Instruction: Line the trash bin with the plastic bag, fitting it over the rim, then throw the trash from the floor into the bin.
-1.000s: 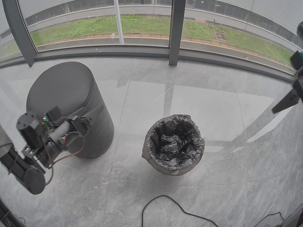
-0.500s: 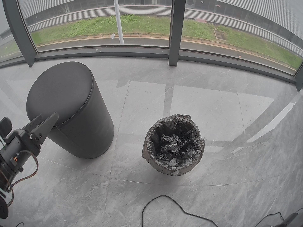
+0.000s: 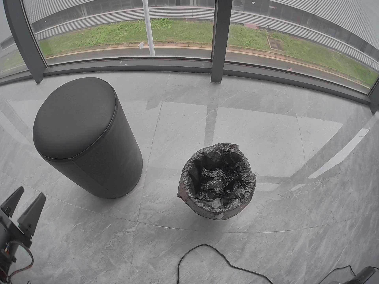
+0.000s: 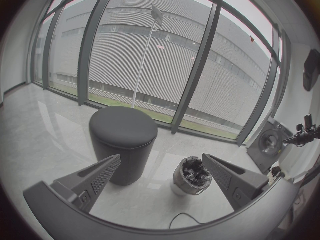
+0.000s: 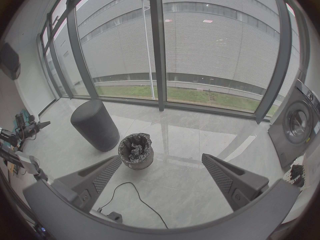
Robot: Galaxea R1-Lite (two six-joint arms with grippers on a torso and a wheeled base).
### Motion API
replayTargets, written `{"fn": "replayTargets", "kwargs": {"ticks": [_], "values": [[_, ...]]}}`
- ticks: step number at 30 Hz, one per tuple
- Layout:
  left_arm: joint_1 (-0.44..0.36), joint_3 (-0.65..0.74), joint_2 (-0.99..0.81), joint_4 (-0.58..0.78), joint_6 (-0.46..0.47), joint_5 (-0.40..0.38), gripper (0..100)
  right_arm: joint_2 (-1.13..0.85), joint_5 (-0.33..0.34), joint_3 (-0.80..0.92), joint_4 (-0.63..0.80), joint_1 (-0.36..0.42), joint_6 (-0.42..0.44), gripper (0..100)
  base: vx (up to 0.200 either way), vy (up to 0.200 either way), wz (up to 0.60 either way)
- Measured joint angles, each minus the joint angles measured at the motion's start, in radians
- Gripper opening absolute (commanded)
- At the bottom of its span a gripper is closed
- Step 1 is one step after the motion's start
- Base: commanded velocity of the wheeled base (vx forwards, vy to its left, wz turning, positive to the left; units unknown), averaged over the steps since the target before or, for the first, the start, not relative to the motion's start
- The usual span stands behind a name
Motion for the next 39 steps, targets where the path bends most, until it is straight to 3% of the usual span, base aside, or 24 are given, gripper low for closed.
{"fn": "replayTargets", "kwargs": {"ticks": [9, 15, 18, 21, 26, 29, 32, 35, 39], "values": [[0.029, 0.050, -0.307, 0.364, 0.126, 0.077, 100, -0.248, -0.023, 0.450, -0.314, -0.023, 0.055, 100, 0.000, 0.000, 0.00], [0.045, 0.088, -0.491, 0.533, 0.190, 0.129, 100, -0.397, -0.183, 0.704, -0.453, -0.038, 0.189, 100, 0.000, 0.000, 0.00], [0.053, 0.103, -0.557, 0.571, 0.210, 0.159, 100, -0.452, -0.227, 0.757, -0.485, -0.043, 0.228, 100, 0.000, 0.000, 0.00], [0.057, 0.108, -0.597, 0.577, 0.217, 0.167, 100, -0.487, -0.195, 0.776, -0.490, -0.046, 0.197, 100, 0.000, 0.000, 0.00], [0.061, 0.111, -0.628, 0.582, 0.222, 0.174, 100, -0.514, -0.034, 0.784, -0.487, -0.048, 0.003, 100, 0.000, 0.000, 0.00], [0.062, 0.111, -0.637, 0.584, 0.224, 0.176, 100, -0.522, -0.004, 0.784, -0.487, -0.048, -0.057, 100, 0.000, 0.000, 0.00], [0.062, 0.111, -0.641, 0.584, 0.225, 0.178, 100, -0.526, -0.036, 0.784, -0.486, -0.048, -0.037, 100, 0.000, 0.000, 0.00], [0.063, 0.111, -0.644, 0.585, 0.227, 0.179, 100, -0.528, -0.076, 0.782, -0.486, -0.049, 0.048, 100, 0.000, 0.000, 0.00], [0.063, 0.111, -0.645, 0.585, 0.229, 0.180, 100, -0.529, -0.072, 0.784, -0.486, -0.049, 0.074, 100, 0.000, 0.000, 0.00]]}}
